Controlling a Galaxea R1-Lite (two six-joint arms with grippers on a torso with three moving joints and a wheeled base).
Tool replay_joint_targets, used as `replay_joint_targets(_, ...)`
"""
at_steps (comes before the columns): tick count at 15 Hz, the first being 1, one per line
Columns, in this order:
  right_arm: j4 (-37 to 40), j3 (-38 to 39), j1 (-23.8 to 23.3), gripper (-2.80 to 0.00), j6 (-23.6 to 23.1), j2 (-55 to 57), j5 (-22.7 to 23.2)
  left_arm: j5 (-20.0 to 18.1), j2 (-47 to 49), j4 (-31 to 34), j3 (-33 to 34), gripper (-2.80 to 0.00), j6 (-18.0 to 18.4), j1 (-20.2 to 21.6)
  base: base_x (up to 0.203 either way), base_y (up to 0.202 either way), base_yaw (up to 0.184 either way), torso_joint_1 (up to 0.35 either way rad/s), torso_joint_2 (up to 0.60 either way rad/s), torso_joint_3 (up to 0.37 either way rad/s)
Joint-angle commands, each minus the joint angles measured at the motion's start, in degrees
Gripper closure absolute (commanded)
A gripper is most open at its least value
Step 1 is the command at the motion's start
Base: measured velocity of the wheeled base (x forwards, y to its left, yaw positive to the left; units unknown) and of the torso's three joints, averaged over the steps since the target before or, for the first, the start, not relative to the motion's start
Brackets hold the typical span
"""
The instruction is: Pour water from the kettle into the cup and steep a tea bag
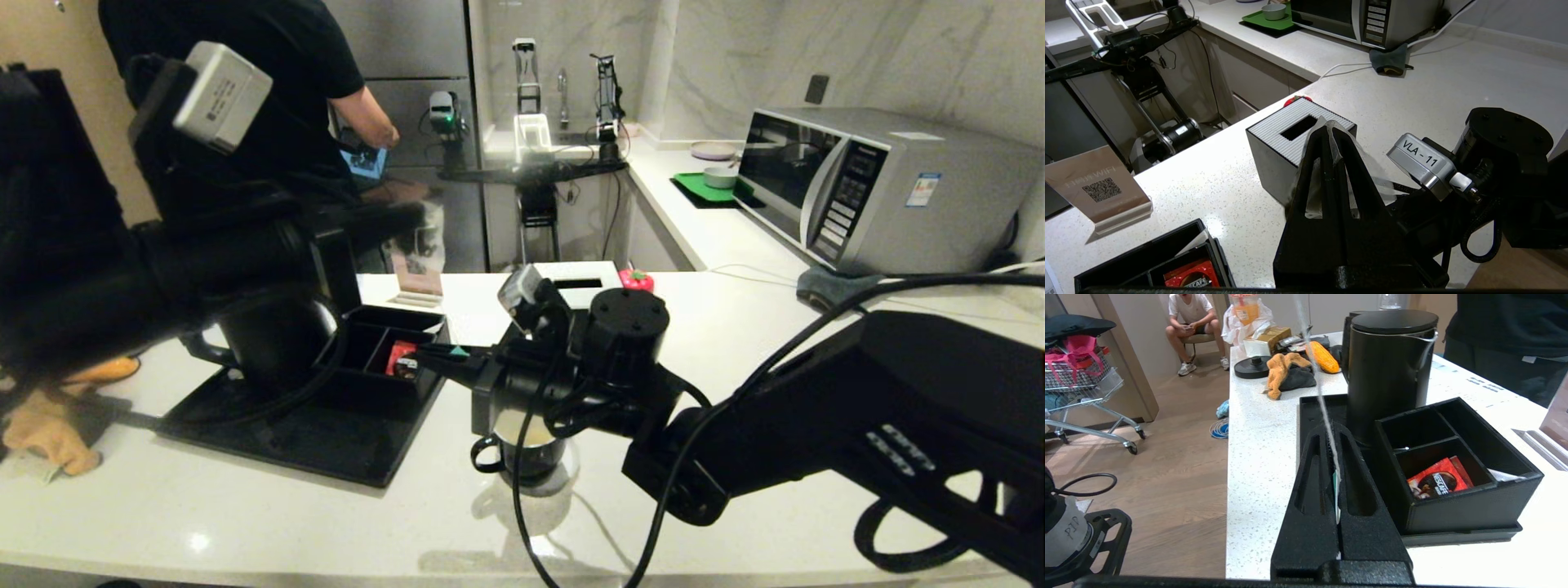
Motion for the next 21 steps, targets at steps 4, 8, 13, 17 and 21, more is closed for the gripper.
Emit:
replay_joint_targets(4,-0.28,-0.16,-0.01,0.00,-0.02,-0.31,0.01,0.07,-2.39,0.18,1.22,0.00,0.05,0.00,0.000,0.000,0.000,0.000,0.00,0.000)
replay_joint_targets(8,-0.34,-0.60,-0.04,0.00,-0.02,-0.32,-2.15,0.06,-6.89,0.37,6.13,0.00,1.02,-0.29,0.000,0.000,0.000,0.000,0.00,0.000)
replay_joint_targets(13,-0.33,-1.13,-0.33,0.00,0.06,-0.66,-5.32,0.07,-13.45,1.54,11.28,0.00,1.98,-2.55,0.000,0.000,0.000,0.000,0.00,0.000)
replay_joint_targets(17,-0.28,-1.80,-0.84,0.00,1.44,-1.43,-7.23,0.07,-17.44,3.06,15.06,0.00,3.32,-4.16,0.000,0.000,0.000,0.000,0.00,0.000)
replay_joint_targets(21,0.02,-2.62,-1.98,0.00,1.48,-2.51,-7.24,0.07,-20.52,5.13,18.60,0.00,3.34,-4.48,0.000,0.000,0.000,0.000,0.00,0.000)
